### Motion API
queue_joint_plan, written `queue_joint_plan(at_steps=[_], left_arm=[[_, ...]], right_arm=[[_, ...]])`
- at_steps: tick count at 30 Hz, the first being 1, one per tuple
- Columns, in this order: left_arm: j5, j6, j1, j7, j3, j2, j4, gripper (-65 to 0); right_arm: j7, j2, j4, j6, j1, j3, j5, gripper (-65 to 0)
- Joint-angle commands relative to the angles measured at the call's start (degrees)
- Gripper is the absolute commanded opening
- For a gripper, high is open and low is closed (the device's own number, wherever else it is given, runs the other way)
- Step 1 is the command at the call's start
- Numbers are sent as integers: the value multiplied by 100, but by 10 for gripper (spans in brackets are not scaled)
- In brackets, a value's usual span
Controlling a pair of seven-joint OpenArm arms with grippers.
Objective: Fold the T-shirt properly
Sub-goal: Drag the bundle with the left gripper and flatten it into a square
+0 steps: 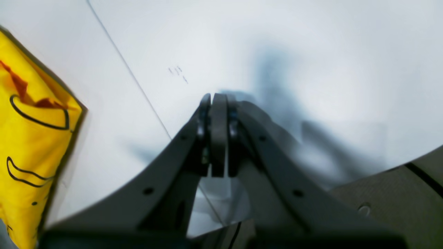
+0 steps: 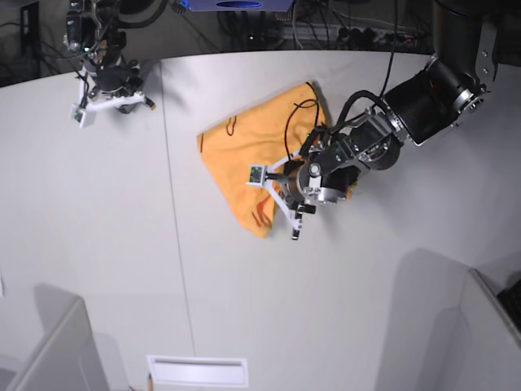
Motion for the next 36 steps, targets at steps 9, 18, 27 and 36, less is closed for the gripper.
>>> queue_joint_plan(at_steps=[9, 18, 27, 36], left_arm=[[199, -95, 34, -553, 42, 319, 23, -650], [199, -95, -256, -1159, 702, 310, -13, -650], [199, -95, -379, -1168, 798, 319, 5, -650], [199, -95, -529, -1177, 790, 328, 14, -650]], right_arm=[[98, -386, 98, 26, -107, 23, -7, -650], [98, -447, 98, 26, -124, 23, -15, -650], [98, -456, 89, 26, -124, 6, -15, -650], [98, -456, 72, 26, -116, -3, -15, -650]])
